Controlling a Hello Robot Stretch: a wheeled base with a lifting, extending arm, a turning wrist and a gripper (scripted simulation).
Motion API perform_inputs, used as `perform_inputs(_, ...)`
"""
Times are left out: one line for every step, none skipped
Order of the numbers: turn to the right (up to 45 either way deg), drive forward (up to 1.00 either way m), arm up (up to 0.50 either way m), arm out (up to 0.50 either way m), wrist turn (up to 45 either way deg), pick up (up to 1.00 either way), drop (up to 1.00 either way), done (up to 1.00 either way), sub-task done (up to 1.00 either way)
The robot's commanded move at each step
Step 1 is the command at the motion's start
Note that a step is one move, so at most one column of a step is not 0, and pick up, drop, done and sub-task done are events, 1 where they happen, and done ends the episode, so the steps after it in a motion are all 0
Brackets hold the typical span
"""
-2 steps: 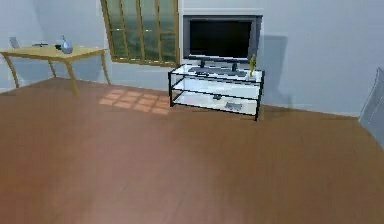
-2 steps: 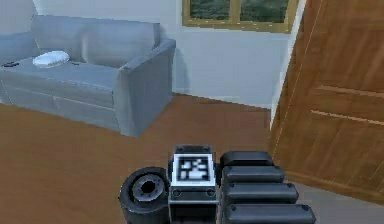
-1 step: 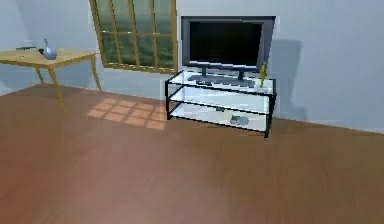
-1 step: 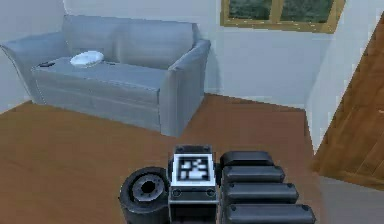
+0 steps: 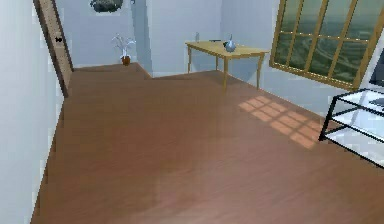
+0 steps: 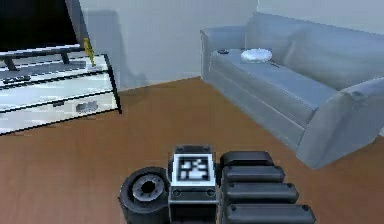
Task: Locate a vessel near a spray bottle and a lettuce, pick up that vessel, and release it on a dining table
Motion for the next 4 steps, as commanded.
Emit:
perform_inputs(-3.0,0.00,0.00,0.00,0.0,0.00,0.00,0.00,0.00)
perform_inputs(0.0,1.00,0.00,0.00,0.0,0.00,0.00,0.00,0.00)
perform_inputs(0.0,1.00,0.00,0.00,0.0,0.00,0.00,0.00,0.00)
perform_inputs(-3.0,0.00,0.00,0.00,0.0,0.00,0.00,0.00,0.00)
